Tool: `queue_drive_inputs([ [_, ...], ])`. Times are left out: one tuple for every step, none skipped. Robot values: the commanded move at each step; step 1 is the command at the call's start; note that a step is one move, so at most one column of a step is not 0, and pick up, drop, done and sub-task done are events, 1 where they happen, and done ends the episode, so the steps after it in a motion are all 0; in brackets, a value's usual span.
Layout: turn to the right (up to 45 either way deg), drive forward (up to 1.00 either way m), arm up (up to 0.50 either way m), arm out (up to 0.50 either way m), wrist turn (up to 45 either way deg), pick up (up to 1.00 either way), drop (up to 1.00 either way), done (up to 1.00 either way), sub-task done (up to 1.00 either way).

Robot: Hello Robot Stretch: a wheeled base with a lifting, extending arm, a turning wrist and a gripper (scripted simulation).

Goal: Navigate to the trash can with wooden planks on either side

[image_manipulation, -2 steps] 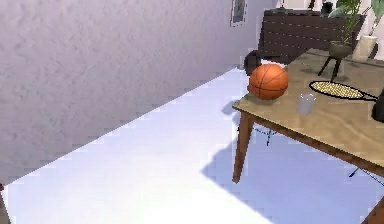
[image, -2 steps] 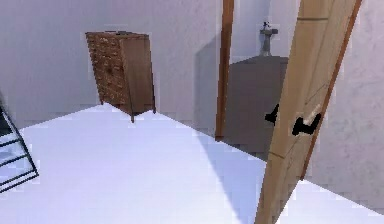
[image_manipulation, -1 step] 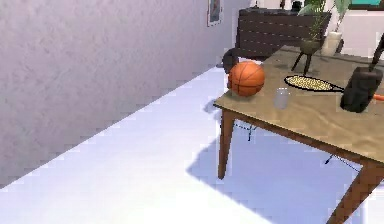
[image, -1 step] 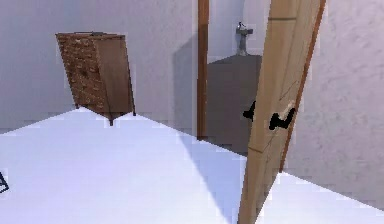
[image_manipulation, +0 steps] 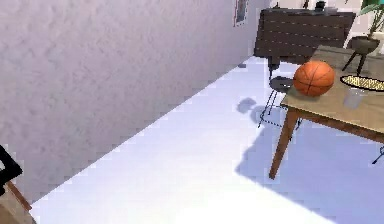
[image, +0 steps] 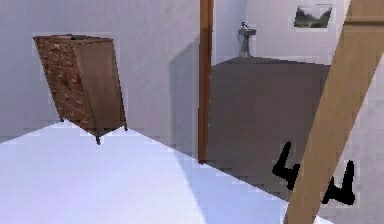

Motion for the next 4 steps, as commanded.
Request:
queue_drive_inputs([
  [-45.0, 0.00, 0.00, 0.00, 0.0, 0.00, 0.00, 0.00, 0.00],
  [0.0, 0.30, 0.00, 0.00, 0.0, 0.00, 0.00, 0.00, 0.00],
  [45.0, 0.00, 0.00, 0.00, 0.0, 0.00, 0.00, 0.00, 0.00],
  [3.0, 0.00, 0.00, 0.00, 0.0, 0.00, 0.00, 0.00, 0.00],
])
